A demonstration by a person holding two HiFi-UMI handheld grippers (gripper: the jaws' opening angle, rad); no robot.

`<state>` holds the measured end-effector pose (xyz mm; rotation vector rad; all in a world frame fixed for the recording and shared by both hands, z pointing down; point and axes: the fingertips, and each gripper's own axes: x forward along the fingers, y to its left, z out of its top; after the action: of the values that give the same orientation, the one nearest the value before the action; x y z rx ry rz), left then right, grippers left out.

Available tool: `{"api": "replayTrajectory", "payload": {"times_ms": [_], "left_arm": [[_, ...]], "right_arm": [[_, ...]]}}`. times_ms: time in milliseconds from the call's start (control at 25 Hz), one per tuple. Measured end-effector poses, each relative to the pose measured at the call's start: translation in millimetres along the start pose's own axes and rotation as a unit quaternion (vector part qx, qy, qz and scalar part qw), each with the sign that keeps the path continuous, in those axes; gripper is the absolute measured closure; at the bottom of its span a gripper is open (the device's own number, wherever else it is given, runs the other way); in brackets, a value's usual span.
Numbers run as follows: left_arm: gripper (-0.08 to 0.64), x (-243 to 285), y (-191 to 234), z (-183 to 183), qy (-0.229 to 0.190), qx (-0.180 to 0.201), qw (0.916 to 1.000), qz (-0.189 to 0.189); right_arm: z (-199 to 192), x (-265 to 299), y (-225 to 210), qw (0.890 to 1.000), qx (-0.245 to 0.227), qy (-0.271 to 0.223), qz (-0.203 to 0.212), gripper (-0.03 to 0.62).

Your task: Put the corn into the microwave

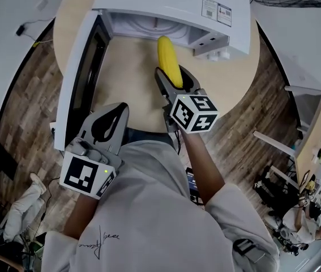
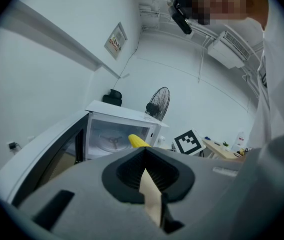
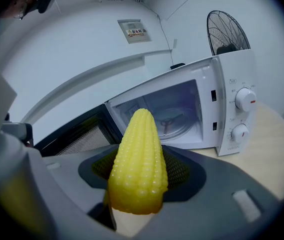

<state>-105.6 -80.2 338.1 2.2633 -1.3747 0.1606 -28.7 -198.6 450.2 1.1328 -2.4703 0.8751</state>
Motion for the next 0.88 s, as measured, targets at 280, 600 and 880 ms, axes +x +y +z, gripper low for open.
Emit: {"api": "replayTrajectory", "payload": {"times_ms": [280, 600, 880], "left_arm": [[0.572, 5.0, -1.3, -0.1, -0.002, -0.004, 1.0000, -0.005], [0.572, 9.7, -7.5, -10.3, 0.011, -0.023, 0.9995, -0.016], [0.572, 16.5, -5.2, -9.2, 0.012, -0.029, 0.9994, -0.014]], "right_arm": [[-1.0, 19.3, -11.0, 1.000, -0.008, 0.009, -0.009, 0.331], [3.3, 45.4, -21.9, 0.999, -0.041, 0.024, -0.011, 0.331], [8.0, 66.4, -34.5, 0.998, -0.053, 0.033, -0.020, 0.331]]}}
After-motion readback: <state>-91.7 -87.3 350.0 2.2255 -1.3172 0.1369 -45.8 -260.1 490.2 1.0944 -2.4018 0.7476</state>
